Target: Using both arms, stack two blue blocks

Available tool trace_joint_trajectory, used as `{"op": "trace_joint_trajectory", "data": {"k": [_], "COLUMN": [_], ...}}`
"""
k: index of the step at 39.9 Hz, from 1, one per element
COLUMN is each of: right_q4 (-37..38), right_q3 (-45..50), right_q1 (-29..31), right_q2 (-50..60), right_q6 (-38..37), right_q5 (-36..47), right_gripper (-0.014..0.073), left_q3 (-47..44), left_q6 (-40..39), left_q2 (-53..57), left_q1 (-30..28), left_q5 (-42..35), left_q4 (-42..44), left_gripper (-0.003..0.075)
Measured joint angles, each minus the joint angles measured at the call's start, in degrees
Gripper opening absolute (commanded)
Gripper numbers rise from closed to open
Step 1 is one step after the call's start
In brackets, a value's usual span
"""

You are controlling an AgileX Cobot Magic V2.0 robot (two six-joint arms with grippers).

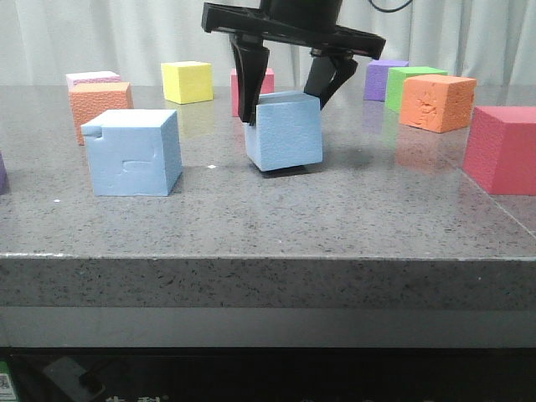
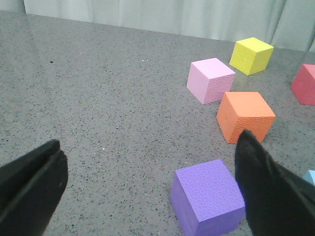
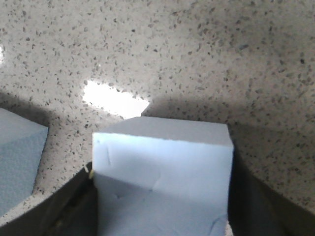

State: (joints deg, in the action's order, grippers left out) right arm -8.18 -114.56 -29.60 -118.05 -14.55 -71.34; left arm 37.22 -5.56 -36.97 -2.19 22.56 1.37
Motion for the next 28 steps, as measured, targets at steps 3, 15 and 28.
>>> {"op": "trace_joint_trajectory", "data": {"k": [3,15,28], "right_q4": [0.0,0.0,0.0], "right_q3": [0.0,0.0,0.0], "right_q1": [0.0,0.0,0.0], "right_q2": [0.0,0.7,5.7], "right_q6": [0.0,0.0,0.0], "right_q5": [0.0,0.0,0.0], "right_gripper": [0.0554,0.0561,0.0559], "left_q3": [0.0,0.0,0.0], "left_q6": [0.0,0.0,0.0], "left_q2": [0.0,0.0,0.0], "left_q1": [0.0,0.0,0.0], "left_q5": [0.0,0.0,0.0], "left_q4": [0.0,0.0,0.0], "left_gripper": [0.0673,0.0673,0.0673]}}
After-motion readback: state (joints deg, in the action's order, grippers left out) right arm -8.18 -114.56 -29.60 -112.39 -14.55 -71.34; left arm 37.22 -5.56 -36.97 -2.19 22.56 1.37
